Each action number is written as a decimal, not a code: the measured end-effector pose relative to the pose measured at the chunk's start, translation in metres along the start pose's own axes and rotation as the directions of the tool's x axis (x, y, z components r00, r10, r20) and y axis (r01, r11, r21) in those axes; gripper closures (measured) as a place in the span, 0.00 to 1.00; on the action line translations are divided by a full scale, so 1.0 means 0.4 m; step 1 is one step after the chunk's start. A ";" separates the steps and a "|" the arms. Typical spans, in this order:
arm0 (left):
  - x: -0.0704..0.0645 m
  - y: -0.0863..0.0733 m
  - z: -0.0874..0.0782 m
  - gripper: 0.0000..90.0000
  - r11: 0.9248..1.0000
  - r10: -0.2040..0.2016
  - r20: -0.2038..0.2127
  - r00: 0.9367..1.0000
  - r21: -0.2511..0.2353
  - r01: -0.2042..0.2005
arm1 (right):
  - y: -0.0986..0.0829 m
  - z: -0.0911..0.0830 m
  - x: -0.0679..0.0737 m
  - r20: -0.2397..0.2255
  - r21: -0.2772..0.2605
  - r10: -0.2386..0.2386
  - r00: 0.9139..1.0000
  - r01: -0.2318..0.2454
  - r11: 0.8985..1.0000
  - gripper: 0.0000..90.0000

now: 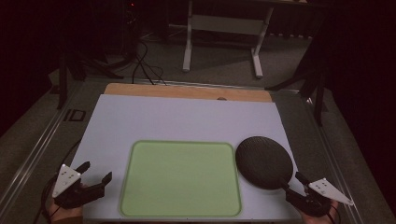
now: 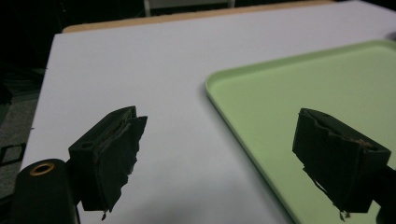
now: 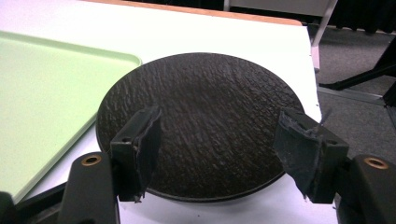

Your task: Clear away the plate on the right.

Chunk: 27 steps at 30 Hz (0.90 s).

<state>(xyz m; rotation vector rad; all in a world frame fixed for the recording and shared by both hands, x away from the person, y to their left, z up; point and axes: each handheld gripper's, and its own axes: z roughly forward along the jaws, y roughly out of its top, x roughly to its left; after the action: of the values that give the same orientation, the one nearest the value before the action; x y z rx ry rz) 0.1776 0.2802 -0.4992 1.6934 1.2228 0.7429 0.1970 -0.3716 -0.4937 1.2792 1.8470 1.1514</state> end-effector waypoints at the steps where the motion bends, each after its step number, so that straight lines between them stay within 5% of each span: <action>1: 0.003 0.000 -0.003 0.17 1.000 -0.002 0.003 1.000 -0.007 0.002 | 0.000 -0.001 -0.001 0.003 -0.002 0.001 1.000 -0.001 1.000 0.36; 12: 0.009 0.000 -0.007 0.17 0.999 -0.018 0.040 0.999 -0.042 0.019 | -0.001 -0.003 -0.010 0.019 -0.007 0.019 1.000 -0.019 1.000 0.36; 27: 0.006 0.000 -0.006 0.17 0.999 -0.013 0.017 1.000 -0.049 0.014 | -0.001 0.011 0.001 0.003 0.033 -0.021 1.000 0.021 0.999 0.37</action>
<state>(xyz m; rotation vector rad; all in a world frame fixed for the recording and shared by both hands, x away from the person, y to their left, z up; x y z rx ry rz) 0.1764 0.2830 -0.4983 1.6475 1.1937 0.7430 0.2004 -0.3700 -0.4960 1.2765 1.8798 1.1109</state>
